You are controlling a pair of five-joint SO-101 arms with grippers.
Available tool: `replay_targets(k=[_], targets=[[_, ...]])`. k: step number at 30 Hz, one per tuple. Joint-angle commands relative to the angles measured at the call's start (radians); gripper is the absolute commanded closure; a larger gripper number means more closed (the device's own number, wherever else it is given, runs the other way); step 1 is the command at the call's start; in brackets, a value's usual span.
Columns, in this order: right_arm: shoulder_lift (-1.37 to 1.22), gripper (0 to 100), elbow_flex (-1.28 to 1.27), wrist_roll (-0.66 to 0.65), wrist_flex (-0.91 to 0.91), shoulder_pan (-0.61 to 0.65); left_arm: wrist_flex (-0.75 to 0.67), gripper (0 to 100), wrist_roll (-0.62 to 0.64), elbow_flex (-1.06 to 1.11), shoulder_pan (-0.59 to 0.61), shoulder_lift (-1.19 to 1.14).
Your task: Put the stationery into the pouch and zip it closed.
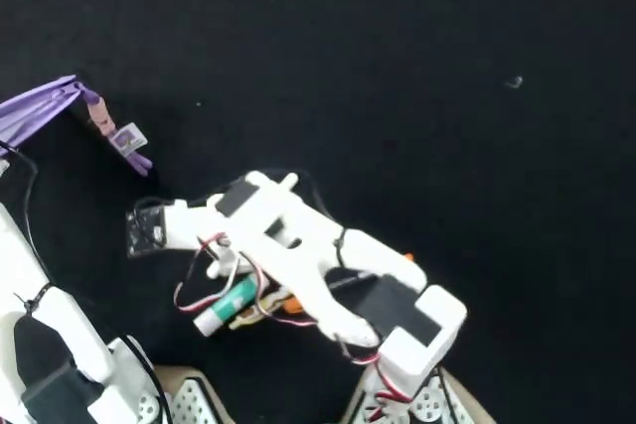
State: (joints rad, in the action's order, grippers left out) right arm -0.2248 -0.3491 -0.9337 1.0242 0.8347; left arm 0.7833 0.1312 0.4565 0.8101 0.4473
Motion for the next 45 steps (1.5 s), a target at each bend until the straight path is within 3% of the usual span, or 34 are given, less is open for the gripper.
replay_targets(k=[1, 9, 18, 29, 32, 39, 45], targets=[[0.019, 72.4, 0.005, -0.043, 0.063, -0.031, -0.028, 97, -0.003, 0.001, -0.001, 0.034], [0.189, 72.4, -0.050, -0.052, 0.077, -0.109, -0.028, 97, -0.003, 0.013, -0.038, 0.034], [0.084, 72.4, -0.076, -0.101, -0.040, -0.106, -0.028, 97, -0.003, 0.016, -0.039, 0.034], [0.044, 72.5, -0.012, -0.104, -0.023, -0.104, -0.028, 97, 0.000, 0.018, -0.039, 0.034], [-0.018, 77.2, -0.005, -0.141, -0.025, -0.104, -0.028, 97, 0.000, 0.016, -0.039, 0.034], [-0.067, 99.2, 0.088, -0.141, 0.066, -0.109, -0.028, 97, 0.000, 0.016, -0.031, 0.034], [-0.041, 98.7, 0.117, -0.077, 0.060, -0.190, -0.028, 97, 0.002, 0.010, -0.038, 0.034]])
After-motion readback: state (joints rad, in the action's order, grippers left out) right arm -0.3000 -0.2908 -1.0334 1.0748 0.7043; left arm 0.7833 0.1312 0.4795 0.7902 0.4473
